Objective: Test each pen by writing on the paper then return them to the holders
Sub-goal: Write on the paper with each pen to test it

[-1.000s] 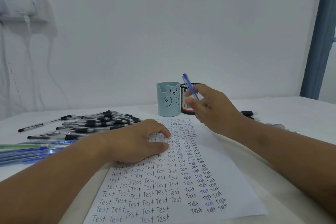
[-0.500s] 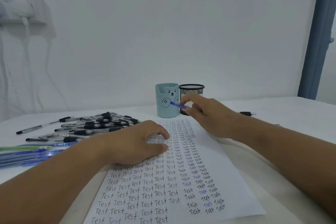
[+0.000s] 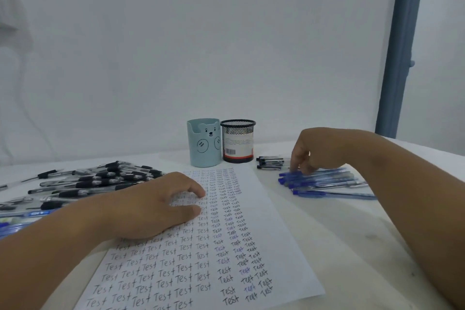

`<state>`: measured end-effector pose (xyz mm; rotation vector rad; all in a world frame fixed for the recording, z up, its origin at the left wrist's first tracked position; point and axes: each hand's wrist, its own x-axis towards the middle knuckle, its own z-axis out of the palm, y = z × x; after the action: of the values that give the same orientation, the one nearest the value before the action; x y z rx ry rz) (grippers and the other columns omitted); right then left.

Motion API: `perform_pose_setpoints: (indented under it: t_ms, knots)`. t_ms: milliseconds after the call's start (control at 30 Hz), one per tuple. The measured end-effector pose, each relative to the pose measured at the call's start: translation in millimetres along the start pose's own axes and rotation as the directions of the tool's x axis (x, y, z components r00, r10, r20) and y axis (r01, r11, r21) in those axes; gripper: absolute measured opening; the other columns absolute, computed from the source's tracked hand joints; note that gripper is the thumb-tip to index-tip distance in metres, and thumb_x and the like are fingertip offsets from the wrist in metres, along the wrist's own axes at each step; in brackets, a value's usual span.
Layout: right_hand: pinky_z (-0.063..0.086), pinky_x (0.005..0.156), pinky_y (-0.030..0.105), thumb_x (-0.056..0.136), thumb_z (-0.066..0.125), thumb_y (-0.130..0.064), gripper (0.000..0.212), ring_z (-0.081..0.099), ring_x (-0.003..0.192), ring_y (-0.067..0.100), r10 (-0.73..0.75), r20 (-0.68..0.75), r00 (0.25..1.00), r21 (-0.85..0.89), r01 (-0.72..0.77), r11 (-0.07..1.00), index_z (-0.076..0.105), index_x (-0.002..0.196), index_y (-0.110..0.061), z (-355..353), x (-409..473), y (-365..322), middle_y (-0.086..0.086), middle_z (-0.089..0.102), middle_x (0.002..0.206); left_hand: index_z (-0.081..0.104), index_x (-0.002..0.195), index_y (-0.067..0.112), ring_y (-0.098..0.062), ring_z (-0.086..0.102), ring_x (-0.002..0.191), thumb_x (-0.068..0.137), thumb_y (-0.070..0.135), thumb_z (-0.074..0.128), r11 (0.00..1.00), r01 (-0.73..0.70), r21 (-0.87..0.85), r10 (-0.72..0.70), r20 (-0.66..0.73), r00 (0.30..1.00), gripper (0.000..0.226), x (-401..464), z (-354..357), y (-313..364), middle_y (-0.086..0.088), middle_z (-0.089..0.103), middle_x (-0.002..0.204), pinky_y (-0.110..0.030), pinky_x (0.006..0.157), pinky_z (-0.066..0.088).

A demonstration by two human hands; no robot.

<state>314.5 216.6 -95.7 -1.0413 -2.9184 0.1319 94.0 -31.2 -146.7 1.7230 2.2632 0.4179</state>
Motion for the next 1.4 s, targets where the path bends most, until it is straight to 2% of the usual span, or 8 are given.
perform_pose_setpoints:
  t_ms: [167,400,467,600,733,1067,1267,1400]
  knots:
    - [0.055,0.090,0.033,0.083,0.071,-0.002,0.031,0.066,0.087,0.012,0.002,0.024,1.000,-0.012,-0.001,1.000,0.074,0.090,-0.032,-2,0,-2,-0.016,0.068,0.076,0.048,0.124,0.057,0.007,0.042,0.121,0.093,0.061,0.052,1.000,0.015,0.009,-0.015,-0.010,1.000,0.031,-1,-1,0,0.042,0.037,0.131,-0.021,0.105,0.032]
    - [0.043,0.075,0.019,0.093,0.059,-0.006,0.029,0.057,0.078,0.000,-0.124,-0.092,0.988,-0.027,0.122,0.992,0.076,0.104,-0.025,12,5,-27,-0.012,0.067,0.099,0.058,0.116,0.059,0.007,0.048,0.115,0.091,0.057,0.060,0.997,0.023,-0.079,-0.033,-0.129,0.991,0.025,-8,-9,0,0.039,0.048,0.123,-0.028,0.099,0.037]
    - [0.042,0.074,0.016,0.095,0.061,-0.013,0.022,0.056,0.077,-0.002,-0.192,-0.161,0.968,-0.002,0.194,0.981,0.076,0.106,-0.026,18,8,-44,-0.016,0.065,0.095,0.065,0.108,0.055,0.009,0.056,0.107,0.092,0.047,0.065,0.994,0.004,-0.112,-0.029,-0.227,0.973,0.018,-12,-18,-6,0.037,0.058,0.111,-0.025,0.098,0.042]
    - [0.036,0.067,0.006,0.097,0.063,-0.023,0.017,0.055,0.077,-0.011,-0.361,-0.239,0.902,0.075,0.387,0.919,0.075,0.106,-0.031,36,6,-80,-0.029,0.058,0.083,0.072,0.093,0.044,0.009,0.062,0.081,0.094,0.026,0.068,0.999,0.050,0.007,-0.044,-0.369,0.928,0.018,-21,-48,-27,0.021,0.069,0.092,-0.008,0.067,0.046]
    - [0.039,0.076,0.012,0.098,0.061,-0.032,0.017,0.056,0.091,-0.006,-0.482,-0.228,0.846,0.125,0.516,0.847,0.072,0.110,-0.033,53,-1,-110,-0.026,0.061,0.098,0.074,0.090,0.040,0.004,0.059,0.064,0.086,0.020,0.075,0.975,0.203,0.094,-0.180,-0.209,0.961,0.020,-35,-70,-54,0.016,0.071,0.085,-0.015,0.070,0.047]
    - [0.036,0.076,0.010,0.098,0.059,-0.041,0.015,0.052,0.096,-0.010,-0.517,-0.195,0.834,0.131,0.544,0.829,0.069,0.109,-0.037,65,-2,-117,-0.028,0.060,0.102,0.072,0.094,0.034,-0.006,0.056,0.068,0.082,0.022,0.082,0.978,0.205,0.042,-0.180,-0.334,0.925,0.020,-21,-55,-68,0.004,0.067,0.084,-0.024,0.072,0.048]
    - [0.038,0.077,0.010,0.098,0.060,-0.040,0.015,0.053,0.094,-0.009,-0.516,-0.196,0.834,0.127,0.543,0.830,0.070,0.109,-0.038,64,-2,-117,-0.028,0.060,0.101,0.076,0.086,0.029,0.004,0.055,0.070,0.080,0.020,0.083,0.978,0.183,0.104,-0.130,-0.385,0.914,0.013,-18,-49,-69,0.010,0.064,0.088,-0.009,0.063,0.041]
    - [0.038,0.078,0.011,0.098,0.060,-0.041,0.016,0.053,0.094,-0.009,-0.512,-0.195,0.837,0.128,0.539,0.832,0.069,0.110,-0.038,64,-3,-117,-0.028,0.060,0.102,0.071,0.082,0.029,0.004,0.052,0.056,0.087,0.019,0.078,0.997,0.071,-0.031,-0.076,-0.592,0.802,0.013,-21,-55,-62,0.019,0.068,0.080,-0.005,0.056,0.040]
